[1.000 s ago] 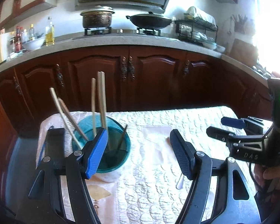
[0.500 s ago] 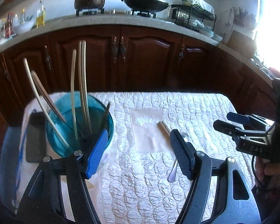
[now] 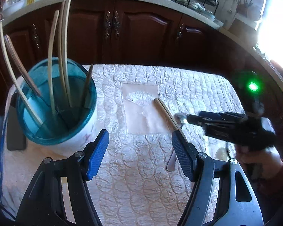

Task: Organize utensils
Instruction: 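Move the right gripper to the chopstick pair beside the silver spoon and close it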

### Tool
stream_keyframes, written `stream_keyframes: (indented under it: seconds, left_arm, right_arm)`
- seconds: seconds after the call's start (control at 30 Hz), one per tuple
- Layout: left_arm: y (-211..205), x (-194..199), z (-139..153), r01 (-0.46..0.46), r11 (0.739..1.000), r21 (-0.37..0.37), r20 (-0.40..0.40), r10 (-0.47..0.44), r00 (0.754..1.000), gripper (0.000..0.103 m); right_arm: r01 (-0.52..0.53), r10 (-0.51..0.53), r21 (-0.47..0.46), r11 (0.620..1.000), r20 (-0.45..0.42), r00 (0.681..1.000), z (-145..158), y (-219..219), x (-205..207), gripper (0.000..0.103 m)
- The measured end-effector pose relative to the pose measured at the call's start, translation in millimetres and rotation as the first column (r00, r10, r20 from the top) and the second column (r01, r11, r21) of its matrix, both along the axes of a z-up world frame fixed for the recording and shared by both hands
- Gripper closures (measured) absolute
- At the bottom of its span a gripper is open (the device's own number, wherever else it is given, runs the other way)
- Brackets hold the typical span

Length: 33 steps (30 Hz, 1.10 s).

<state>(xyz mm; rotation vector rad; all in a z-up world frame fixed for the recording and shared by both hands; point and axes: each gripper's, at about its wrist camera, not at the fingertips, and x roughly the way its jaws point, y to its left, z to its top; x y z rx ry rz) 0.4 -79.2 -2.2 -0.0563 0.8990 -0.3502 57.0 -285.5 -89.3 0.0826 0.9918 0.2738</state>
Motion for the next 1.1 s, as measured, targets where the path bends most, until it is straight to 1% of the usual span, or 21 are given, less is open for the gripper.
stream_keyframes:
  seconds: [0.07,0.17,0.33,0.47,0.5,0.57,0.63,0.7,0.8,0.97,1.07,1.1]
  left_arm:
    - [-0.2,-0.1,-2.7,0.003,1.000,0.006,-0.006,-0.003,1.000,0.034]
    - [0.6,1.8,-7.9,0.004,1.000,0.016,-0.019,-0.004,1.000,0.034]
    - [1.4,8.5,-15.8,-0.002,1.000,0.018,-0.042,0.003,0.999,0.034]
    - [-5.8,14.0,-20.9,0.005,1.000,0.019,-0.053,-0.004,0.999,0.034]
    - [-7.4,15.4,-22.1,0.008,1.000,0.019,-0.058,-0.006,0.998,0.034]
    - [-9.7,16.8,-23.3,0.012,1.000,0.019,-0.063,-0.011,0.998,0.034]
    - [-11.2,16.4,-22.9,0.020,1.000,0.022,-0.059,-0.019,0.998,0.034]
    - [-10.7,16.0,-22.8,0.020,0.999,0.025,-0.054,-0.018,0.998,0.034]
    - [-8.0,18.5,-25.0,0.012,1.000,0.024,-0.062,-0.010,0.998,0.034]
    - [-9.5,20.2,-25.9,0.010,1.000,0.020,-0.067,-0.008,0.998,0.034]
    - [-9.8,22.0,-26.1,0.009,1.000,0.016,-0.066,-0.008,0.998,0.034]
    - [-10.0,23.3,-26.6,0.008,1.000,0.013,-0.069,-0.007,0.998,0.034]
  right_arm:
    - [-0.010,0.010,0.000,1.000,-0.026,1.000,-7.7,5.7,11.2,0.066]
    - [-0.033,0.033,0.007,0.999,-0.061,0.998,-17.9,14.7,28.9,0.067]
    - [-0.043,0.038,-0.067,0.997,-0.074,0.997,-26.4,24.0,45.2,0.080]
    - [-0.059,0.058,-0.004,0.998,-0.109,0.992,-26.1,27.4,51.3,0.082]
    - [-0.068,0.067,-0.006,0.998,-0.104,0.992,-24.0,31.5,51.5,0.082]
    - [-0.088,0.083,-0.059,0.994,-0.091,0.992,-23.8,42.8,51.7,0.082]
    - [-0.089,0.081,-0.080,0.993,-0.104,0.991,-28.9,46.6,55.3,0.083]
    - [-0.082,0.075,-0.055,0.995,-0.112,0.991,-31.6,46.0,57.5,0.085]
    - [-0.069,0.070,0.020,0.997,-0.099,0.993,-26.2,36.5,56.9,0.085]
    - [-0.034,0.036,0.020,0.999,-0.074,0.997,-13.6,18.3,53.6,0.085]
    - [-0.004,0.008,0.050,0.999,-0.085,0.996,-10.8,-0.5,47.3,0.085]
    - [0.016,-0.009,0.065,0.998,-0.101,0.995,-11.5,-8.0,42.3,0.085]
